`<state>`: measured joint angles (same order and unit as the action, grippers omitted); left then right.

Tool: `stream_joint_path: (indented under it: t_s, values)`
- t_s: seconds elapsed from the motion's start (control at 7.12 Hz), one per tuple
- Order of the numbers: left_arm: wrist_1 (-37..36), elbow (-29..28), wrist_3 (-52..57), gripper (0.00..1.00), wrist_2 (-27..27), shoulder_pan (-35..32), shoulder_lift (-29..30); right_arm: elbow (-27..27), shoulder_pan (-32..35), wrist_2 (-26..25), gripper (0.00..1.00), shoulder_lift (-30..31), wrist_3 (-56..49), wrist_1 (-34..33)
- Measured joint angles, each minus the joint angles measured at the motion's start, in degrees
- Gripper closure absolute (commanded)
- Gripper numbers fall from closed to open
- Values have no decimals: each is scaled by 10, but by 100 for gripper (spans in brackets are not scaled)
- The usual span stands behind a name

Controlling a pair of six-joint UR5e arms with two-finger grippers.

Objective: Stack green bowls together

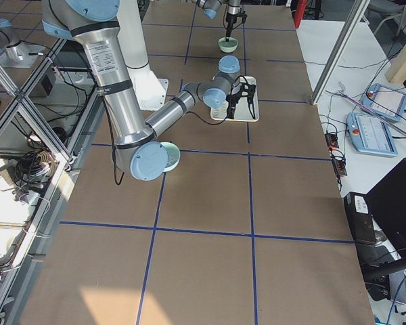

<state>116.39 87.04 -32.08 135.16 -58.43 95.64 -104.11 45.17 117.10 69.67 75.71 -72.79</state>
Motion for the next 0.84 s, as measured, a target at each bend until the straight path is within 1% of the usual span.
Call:
stream_joint_path:
  t_s: [0.28,0.42,0.56,0.7,0.84]
  values:
    - [0,-3,-1,100,0,1,1,0,9,15,0,2,-8,0]
    - [-2,11,-6,100,1,2,1,0,14,24,0,2,-10,0]
    - [-6,42,-37,100,3,2,8,0,21,34,0,3,-15,0]
    - [-8,65,-111,100,4,3,37,0,34,50,0,7,-32,0]
    - [-8,74,-212,100,5,14,86,1,52,69,0,19,-62,-1]
